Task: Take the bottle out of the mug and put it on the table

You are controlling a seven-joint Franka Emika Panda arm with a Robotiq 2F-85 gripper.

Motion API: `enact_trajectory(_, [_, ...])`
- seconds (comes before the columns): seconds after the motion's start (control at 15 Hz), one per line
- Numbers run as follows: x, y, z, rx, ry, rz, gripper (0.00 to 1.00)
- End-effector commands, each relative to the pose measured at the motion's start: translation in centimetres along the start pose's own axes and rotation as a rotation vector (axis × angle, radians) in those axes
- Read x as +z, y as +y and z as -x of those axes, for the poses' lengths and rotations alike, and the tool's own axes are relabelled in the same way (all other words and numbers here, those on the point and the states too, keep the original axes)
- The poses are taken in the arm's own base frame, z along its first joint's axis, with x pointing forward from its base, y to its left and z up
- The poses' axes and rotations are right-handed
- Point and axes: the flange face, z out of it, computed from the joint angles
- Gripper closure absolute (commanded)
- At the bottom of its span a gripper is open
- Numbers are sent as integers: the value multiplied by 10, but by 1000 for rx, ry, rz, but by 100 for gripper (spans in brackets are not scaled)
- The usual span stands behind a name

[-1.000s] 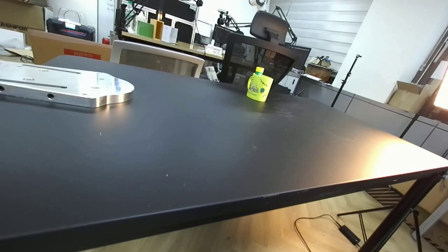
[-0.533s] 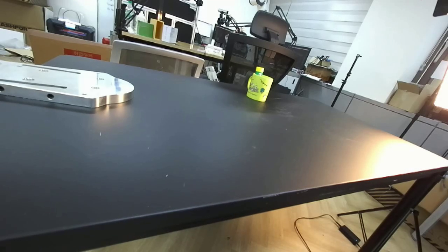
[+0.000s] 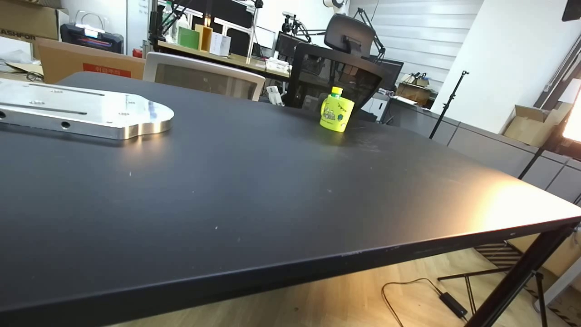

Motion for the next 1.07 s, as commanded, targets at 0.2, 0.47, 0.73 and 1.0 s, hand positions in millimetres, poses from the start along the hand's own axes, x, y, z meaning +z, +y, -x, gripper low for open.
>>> enact_trajectory(0.2, [1, 7, -21, -21, 19, 11, 0])
enact_trajectory(0.47, [11, 21, -73, -78, 21, 7, 0])
enact_trajectory(0.73, [16, 37, -134, -113, 33, 18, 0])
enact_trajectory(1.0, [13, 46, -194, -124, 62, 38, 0])
